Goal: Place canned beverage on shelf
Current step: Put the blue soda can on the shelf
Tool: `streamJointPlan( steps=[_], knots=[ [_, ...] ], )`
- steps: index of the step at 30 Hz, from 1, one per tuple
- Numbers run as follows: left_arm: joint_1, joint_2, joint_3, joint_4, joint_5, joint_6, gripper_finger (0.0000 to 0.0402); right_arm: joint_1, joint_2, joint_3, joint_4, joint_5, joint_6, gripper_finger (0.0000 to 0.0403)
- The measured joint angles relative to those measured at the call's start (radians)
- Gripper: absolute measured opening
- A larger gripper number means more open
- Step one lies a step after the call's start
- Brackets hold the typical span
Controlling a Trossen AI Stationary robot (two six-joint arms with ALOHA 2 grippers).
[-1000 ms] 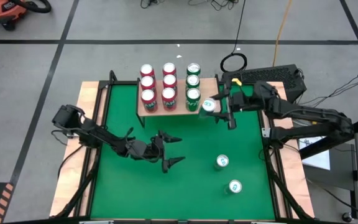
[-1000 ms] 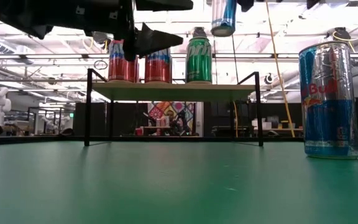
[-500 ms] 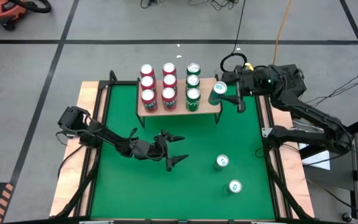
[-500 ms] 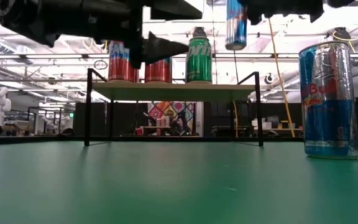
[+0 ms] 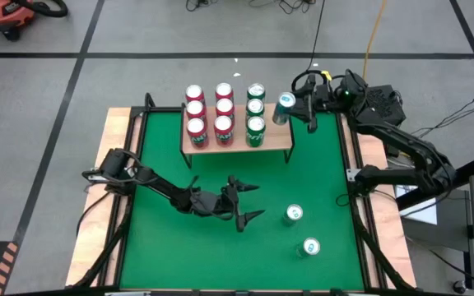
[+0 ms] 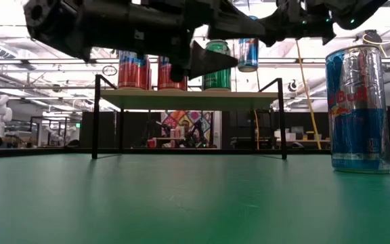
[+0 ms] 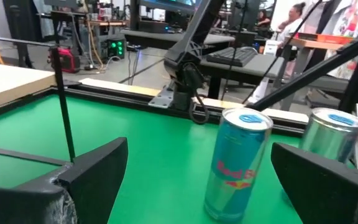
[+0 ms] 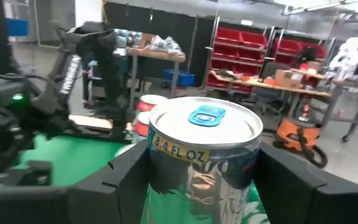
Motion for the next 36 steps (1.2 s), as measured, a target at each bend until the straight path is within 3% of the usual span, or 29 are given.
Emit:
streamJointPlan(
  steps=[10,20,27,36],
  knots=[
    [0.019,0.047,0.046,-0.01,0.08,-0.027,0.0397,-0.142,0.222,0.0,0.291,-0.105,0.174,0.0233],
    [0.045,0.047,0.047,-0.012,0.082,-0.02,0.0397,-0.197,0.321,0.0,0.316,-0.185,0.054,0.0233],
    [0.073,0.047,0.047,-0.011,0.085,-0.027,0.0397,-0.216,0.361,0.003,0.385,-0.204,0.063,0.0233],
    [0.085,0.047,0.047,-0.023,0.129,-0.02,0.0397,-0.216,0.433,0.101,0.35,-0.203,0.115,0.0233]
  ],
)
